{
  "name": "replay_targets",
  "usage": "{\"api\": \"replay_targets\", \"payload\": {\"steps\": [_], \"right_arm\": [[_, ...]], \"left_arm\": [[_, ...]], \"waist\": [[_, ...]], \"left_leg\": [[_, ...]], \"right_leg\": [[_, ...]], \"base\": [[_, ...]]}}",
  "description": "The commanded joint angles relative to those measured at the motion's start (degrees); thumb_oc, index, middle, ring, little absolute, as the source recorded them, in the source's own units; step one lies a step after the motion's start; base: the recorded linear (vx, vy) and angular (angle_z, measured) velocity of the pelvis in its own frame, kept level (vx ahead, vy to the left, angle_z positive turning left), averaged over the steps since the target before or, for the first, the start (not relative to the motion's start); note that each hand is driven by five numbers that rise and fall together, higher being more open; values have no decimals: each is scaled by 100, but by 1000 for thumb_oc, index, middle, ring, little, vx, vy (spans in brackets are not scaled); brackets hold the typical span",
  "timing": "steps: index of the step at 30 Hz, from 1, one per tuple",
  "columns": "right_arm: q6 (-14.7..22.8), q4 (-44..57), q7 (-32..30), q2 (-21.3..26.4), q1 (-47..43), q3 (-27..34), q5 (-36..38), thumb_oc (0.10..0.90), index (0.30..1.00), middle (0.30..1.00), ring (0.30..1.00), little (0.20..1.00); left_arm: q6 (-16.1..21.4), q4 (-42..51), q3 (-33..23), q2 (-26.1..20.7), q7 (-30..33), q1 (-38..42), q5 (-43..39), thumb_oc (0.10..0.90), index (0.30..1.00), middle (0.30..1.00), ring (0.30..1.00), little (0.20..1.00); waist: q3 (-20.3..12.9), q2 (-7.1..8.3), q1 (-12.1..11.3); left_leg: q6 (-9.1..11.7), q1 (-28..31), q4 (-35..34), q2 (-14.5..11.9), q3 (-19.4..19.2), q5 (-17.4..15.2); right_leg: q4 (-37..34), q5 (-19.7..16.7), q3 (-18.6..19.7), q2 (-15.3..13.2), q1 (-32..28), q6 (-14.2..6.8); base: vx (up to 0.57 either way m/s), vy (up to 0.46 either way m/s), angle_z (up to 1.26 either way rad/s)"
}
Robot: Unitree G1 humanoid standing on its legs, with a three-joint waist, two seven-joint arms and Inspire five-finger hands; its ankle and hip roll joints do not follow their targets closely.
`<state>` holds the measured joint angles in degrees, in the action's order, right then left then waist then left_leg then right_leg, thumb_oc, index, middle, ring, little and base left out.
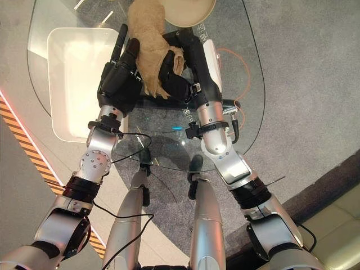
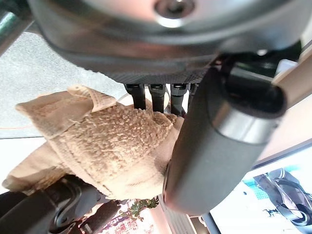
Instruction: Wipe the table with a cloth and put it in the basket.
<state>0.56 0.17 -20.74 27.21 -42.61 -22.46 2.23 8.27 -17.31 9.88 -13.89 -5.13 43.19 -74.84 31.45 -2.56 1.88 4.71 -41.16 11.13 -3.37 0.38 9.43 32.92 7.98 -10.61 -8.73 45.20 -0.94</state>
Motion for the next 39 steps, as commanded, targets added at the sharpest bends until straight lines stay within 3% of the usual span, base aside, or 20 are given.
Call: {"api": "replay_targets", "payload": {"steps": [1, 22, 23, 24, 26, 39], "right_arm": [[752, 789, 136, -185, -1073, 86, -287, 100, 300, 300, 300, 200], [669, 576, 560, 2, -1106, -14, -389, 100, 300, 300, 300, 200], [672, 582, 574, 10, -1107, -13, -383, 100, 300, 300, 300, 200], [674, 582, 576, 21, -1109, -18, -377, 100, 300, 300, 300, 200], [685, 580, 576, 25, -1106, -25, -381, 100, 300, 300, 300, 200], [660, 593, 660, 17, -1158, -31, -387, 100, 300, 300, 300, 200]], "left_arm": [[346, 462, -161, 81, -401, 820, -154, 800, 900, 900, 900, 900], [569, 482, -240, 37, -883, 955, -170, 800, 900, 900, 900, 900], [594, 477, -239, 26, -924, 966, -157, 709, 822, 822, 822, 809], [612, 482, -239, 13, -941, 969, -134, 413, 568, 568, 568, 513], [638, 470, -240, -2, -948, 969, -78, 100, 300, 300, 300, 200], [710, 445, -212, -39, -910, 1019, 77, 100, 300, 300, 300, 200]], "waist": [[-166, 176, -47], [-166, 183, -38], [-166, 184, -39], [-166, 186, -40], [-166, 189, -42], [-166, 197, -39]], "left_leg": [[-162, 21, 736, 249, -382, -904], [-145, -7, 729, 249, -359, -929], [-147, -12, 729, 246, -362, -925], [-143, -20, 734, 246, -359, -927], [-142, -24, 735, 253, -350, -932], [-139, -40, 727, 256, -339, -928]], "right_leg": [[-955, -548, 289, 253, -231, -365], [-989, -537, 297, 248, -205, -373], [-987, -535, 293, 246, -202, -374], [-989, -537, 294, 243, -195, -375], [-996, -539, 294, 246, -192, -373], [-1000, -553, 304, 260, -166, -381]], "base": [[0, 0, 0], [0, 0, 0], [0, 0, 0], [0, 0, 0], [0, 0, 0], [0, 0, 0]]}}
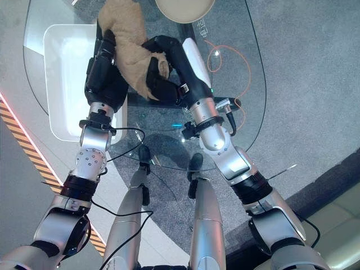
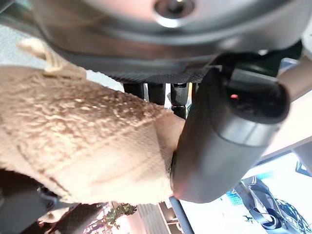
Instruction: Wipe the table with a cloth and put it in the basket.
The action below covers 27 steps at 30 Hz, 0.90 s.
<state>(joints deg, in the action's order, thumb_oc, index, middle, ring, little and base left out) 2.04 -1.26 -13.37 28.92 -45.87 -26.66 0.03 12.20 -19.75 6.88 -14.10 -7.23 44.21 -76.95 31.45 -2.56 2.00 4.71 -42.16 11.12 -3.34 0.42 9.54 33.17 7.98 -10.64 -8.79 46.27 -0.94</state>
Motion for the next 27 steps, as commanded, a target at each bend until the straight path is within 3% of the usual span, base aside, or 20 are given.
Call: {"api": "replay_targets", "payload": {"steps": [1, 15, 16, 17, 18, 19, 27], "right_arm": [[521, 733, -75, -150, -829, 391, -162, 100, 300, 300, 300, 200], [543, 705, -48, -164, -860, 418, -132, 100, 300, 300, 300, 200], [564, 702, -53, -161, -868, 438, -116, 141, 335, 335, 335, 241], [559, 704, -63, -166, -848, 438, -114, 303, 474, 474, 474, 403], [537, 705, -80, -167, -861, 419, -102, 660, 780, 780, 780, 760], [515, 712, -71, -174, -868, 420, -103, 800, 900, 900, 900, 900], [629, 683, -135, -201, -865, 448, -85, 800, 900, 900, 900, 900]], "left_arm": [[322, 696, 88, -22, -700, 915, 289, 100, 300, 300, 300, 200], [472, 659, 50, -14, -676, 961, 298, 100, 300, 300, 300, 200], [487, 669, 33, -19, -681, 969, 292, 100, 300, 300, 300, 200], [508, 670, 33, -16, -680, 950, 287, 100, 300, 300, 300, 200], [561, 667, 44, -18, -659, 952, 287, 100, 300, 300, 300, 200], [608, 672, 28, -7, -643, 951, 299, 100, 300, 300, 300, 200], [1292, 630, -25, -11, -283, 950, 505, 100, 300, 300, 300, 200]], "waist": [[-166, 196, -49], [-166, 194, -54], [-166, 193, -53], [-166, 194, -55], [-166, 196, -58], [-166, 189, -61], [-166, 208, -75]], "left_leg": [[-140, 65, 729, 255, -344, -948], [-139, 36, 784, 273, -328, -982], [-145, 0, 760, 274, -331, -926], [-140, 34, 783, 272, -330, -987], [-139, 34, 787, 271, -328, -988], [-138, 29, 774, 268, -334, -976], [-135, 22, 782, 266, -313, -985]], "right_leg": [[-1022, -545, 307, 268, -275, -382], [-1005, -540, 306, 252, -243, -381], [-1036, -597, 301, 249, -210, -374], [-1010, -539, 304, 248, -241, -382], [-1007, -539, 305, 247, -241, -383], [-1017, -548, 305, 243, -236, -381], [-996, -520, 293, 252, -239, -387]], "base": [[0, 0, 0], [0, 0, 0], [0, 0, 0], [0, 0, 0], [0, 0, 0], [0, 0, 0], [0, 0, 0]]}}
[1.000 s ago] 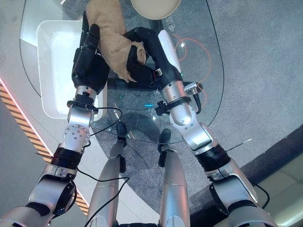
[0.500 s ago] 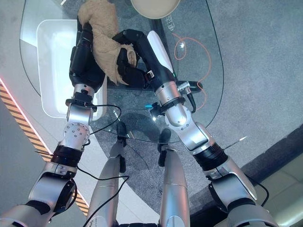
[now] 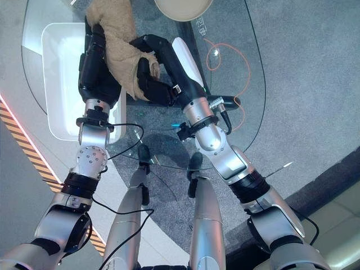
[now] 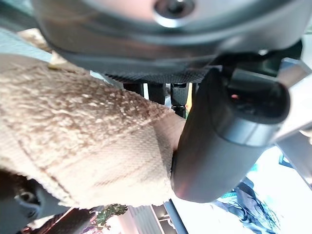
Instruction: Wipe the table with a cloth and put it in the basket.
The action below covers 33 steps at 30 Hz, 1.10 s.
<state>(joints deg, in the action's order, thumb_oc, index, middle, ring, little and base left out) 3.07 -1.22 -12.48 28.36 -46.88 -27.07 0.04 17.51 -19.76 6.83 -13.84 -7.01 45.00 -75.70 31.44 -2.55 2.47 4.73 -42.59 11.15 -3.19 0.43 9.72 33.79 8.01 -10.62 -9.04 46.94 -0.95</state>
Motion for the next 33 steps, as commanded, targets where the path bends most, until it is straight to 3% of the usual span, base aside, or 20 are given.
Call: {"api": "replay_targets", "payload": {"steps": [1, 19, 33], "right_arm": [[519, 680, -225, -151, -766, 499, -90, 800, 900, 900, 900, 900], [527, 653, -253, -230, -810, 568, -150, 800, 900, 900, 900, 900], [543, 578, -572, -295, -772, 646, -226, 800, 900, 900, 900, 900]], "left_arm": [[853, 631, -27, -28, -231, 873, 416, 100, 300, 300, 300, 200], [1828, 655, -238, 67, 898, 923, 1123, 100, 300, 300, 300, 200], [2114, 659, -323, 77, 1488, 932, 1731, 100, 300, 300, 300, 200]], "waist": [[-165, 209, -125], [-165, 241, -169], [-165, 223, -178]], "left_leg": [[-139, 61, 780, 253, -309, -1005], [-123, 5, 708, 277, -259, -905], [-101, -24, 713, 275, -237, -900]], "right_leg": [[-1052, -519, 291, 278, -300, -386], [-1127, -575, 253, 290, -272, -358], [-1108, -567, 250, 274, -236, -355]], "base": [[0, 0, 0], [0, 0, 0], [0, 0, 0]]}}
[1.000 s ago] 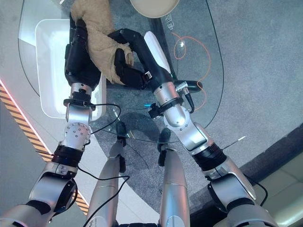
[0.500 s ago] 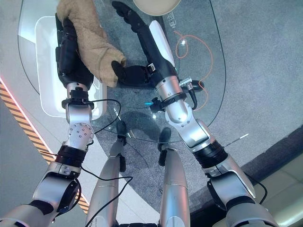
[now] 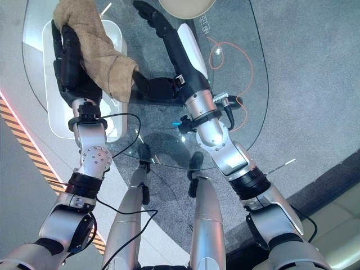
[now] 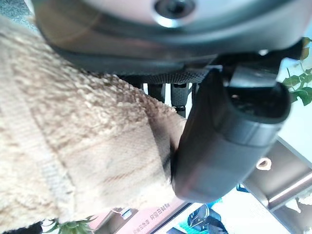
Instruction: Wipe the table with a cloth and put it in the basket.
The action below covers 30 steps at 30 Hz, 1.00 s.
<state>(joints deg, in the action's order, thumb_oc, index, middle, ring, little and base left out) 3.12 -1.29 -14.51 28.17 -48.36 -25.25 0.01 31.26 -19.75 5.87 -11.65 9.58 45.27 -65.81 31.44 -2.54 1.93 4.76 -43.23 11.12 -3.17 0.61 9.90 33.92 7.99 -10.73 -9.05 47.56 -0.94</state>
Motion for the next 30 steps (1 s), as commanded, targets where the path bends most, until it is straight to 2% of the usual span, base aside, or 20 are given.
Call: {"api": "replay_targets", "payload": {"steps": [1, 18, 24, 28, 30], "right_arm": [[573, 573, -454, -285, -583, 499, -239, 800, 900, 900, 900, 900], [706, -19, -1700, -219, -199, 847, -324, 800, 900, 900, 900, 900], [604, -612, -2437, -80, -33, 924, -328, 800, 900, 900, 900, 900], [577, -1664, -3160, 185, -59, 899, 50, 800, 900, 900, 900, 900], [626, -2037, -3330, 286, -84, 888, 186, 800, 900, 900, 900, 900]], "left_arm": [[767, 658, -236, -142, -146, 885, 735, 100, 300, 300, 300, 200], [1044, 339, -429, -335, 404, 808, 1252, 100, 300, 300, 300, 200], [1202, 30, -455, -502, 700, 821, 1504, 100, 300, 300, 300, 200], [1341, -387, -471, -790, 931, 917, 1478, 100, 300, 300, 300, 200], [1375, -533, -442, -914, 998, 962, 1458, 100, 300, 300, 300, 200]], "waist": [[-164, 221, -118], [-164, 228, -60], [-164, 210, -32], [-164, 181, -36], [-164, 170, -41]], "left_leg": [[-106, 42, 721, 276, -258, -928], [-96, 66, 830, 227, -285, -1059], [-87, 79, 865, 227, -286, -1090], [-85, 118, 820, 205, -300, -1100], [-85, 107, 825, 199, -295, -1106]], "right_leg": [[-1121, -555, 263, 279, -303, -353], [-1023, -452, 295, 275, -315, -354], [-992, -437, 318, 266, -312, -362], [-1011, -415, 328, 268, -343, -357], [-1000, -405, 328, 269, -330, -356]], "base": [[0, 0, 0], [0, 0, 0], [0, 0, 0], [0, 0, 0], [0, 0, 0]]}}
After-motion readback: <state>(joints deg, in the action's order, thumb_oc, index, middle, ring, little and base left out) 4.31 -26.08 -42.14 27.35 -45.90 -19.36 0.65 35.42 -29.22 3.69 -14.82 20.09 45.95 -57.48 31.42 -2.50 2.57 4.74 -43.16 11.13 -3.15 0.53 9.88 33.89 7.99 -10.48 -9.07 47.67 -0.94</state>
